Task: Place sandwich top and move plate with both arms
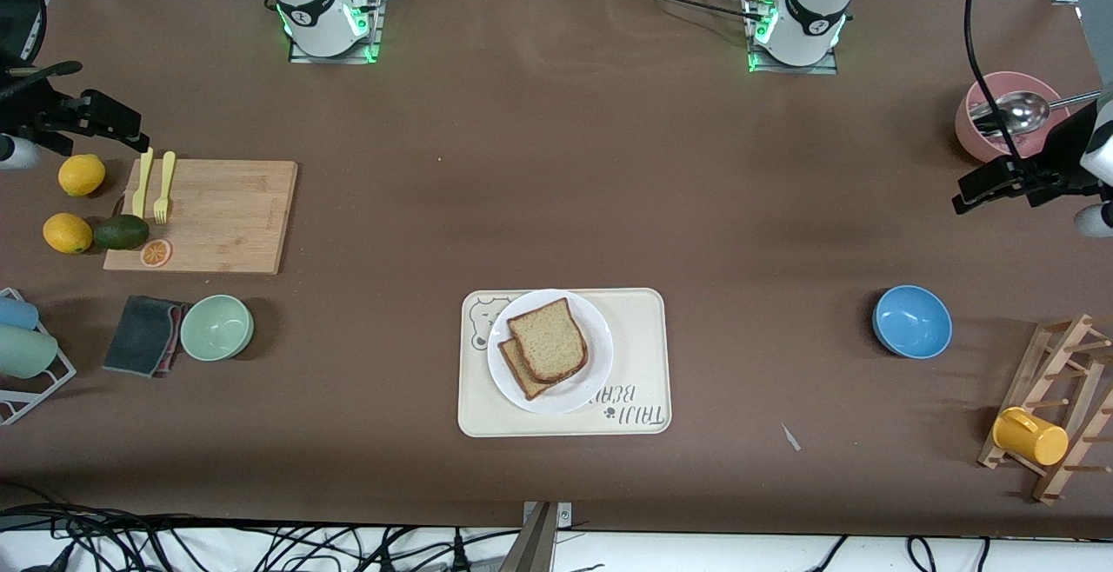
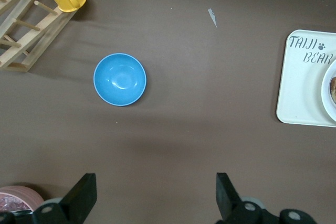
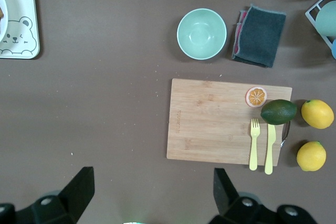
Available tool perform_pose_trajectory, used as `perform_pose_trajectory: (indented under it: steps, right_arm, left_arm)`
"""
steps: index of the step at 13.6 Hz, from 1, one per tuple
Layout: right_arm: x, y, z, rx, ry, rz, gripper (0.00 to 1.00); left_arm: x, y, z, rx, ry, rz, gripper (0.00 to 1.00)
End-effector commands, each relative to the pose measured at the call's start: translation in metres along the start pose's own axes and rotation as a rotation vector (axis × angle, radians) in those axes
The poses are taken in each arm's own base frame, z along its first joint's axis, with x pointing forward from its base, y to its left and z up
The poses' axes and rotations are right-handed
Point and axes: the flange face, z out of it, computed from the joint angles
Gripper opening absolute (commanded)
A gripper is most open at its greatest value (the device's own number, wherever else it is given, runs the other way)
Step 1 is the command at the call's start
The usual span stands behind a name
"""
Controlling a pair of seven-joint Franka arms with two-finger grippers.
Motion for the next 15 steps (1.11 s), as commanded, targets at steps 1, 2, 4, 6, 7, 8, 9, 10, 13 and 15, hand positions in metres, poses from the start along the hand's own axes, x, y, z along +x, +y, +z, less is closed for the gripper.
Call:
perform_pose_trajectory:
  steps: [1,2,4,6,7,8,9,10,13,15]
  right_arm:
    - [-0.005,-0.002,-0.005,0.013,0.0,0.012,1.0]
    - [-0.005,-0.002,-0.005,0.013,0.0,0.012,1.0]
    - [-0.005,-0.002,-0.005,0.013,0.0,0.012,1.0]
    - [-0.005,-0.002,-0.005,0.013,0.001,0.01,1.0]
    - [-0.005,-0.002,-0.005,0.013,0.001,0.01,1.0]
    - [-0.005,-0.002,-0.005,0.013,0.001,0.01,1.0]
    - [-0.005,-0.002,-0.005,0.013,0.001,0.01,1.0]
    - [-0.005,-0.002,-0.005,0.014,0.001,0.012,1.0]
    - [-0.005,-0.002,-0.005,0.014,0.001,0.012,1.0]
    - [-0.005,-0.001,-0.005,0.014,0.002,0.013,1.0]
  left_arm:
    - [-0.007,0.003,0.002,0.021,-0.004,-0.003,1.0]
    - [-0.007,0.006,0.004,-0.002,-0.01,-0.01,1.0]
    - [-0.006,0.009,0.005,-0.027,-0.011,-0.016,1.0]
    - [-0.007,0.014,0.003,-0.071,-0.013,-0.037,1.0]
    - [-0.007,0.015,0.003,-0.076,-0.014,-0.037,1.0]
    - [-0.007,0.015,0.004,-0.074,-0.015,-0.035,1.0]
    - [-0.007,0.015,0.004,-0.065,-0.014,-0.032,1.0]
    - [-0.007,0.012,0.004,-0.059,-0.013,-0.032,1.0]
    - [-0.006,0.008,0.004,0.002,-0.006,-0.021,1.0]
    - [-0.007,0.011,0.005,0.013,-0.007,-0.016,1.0]
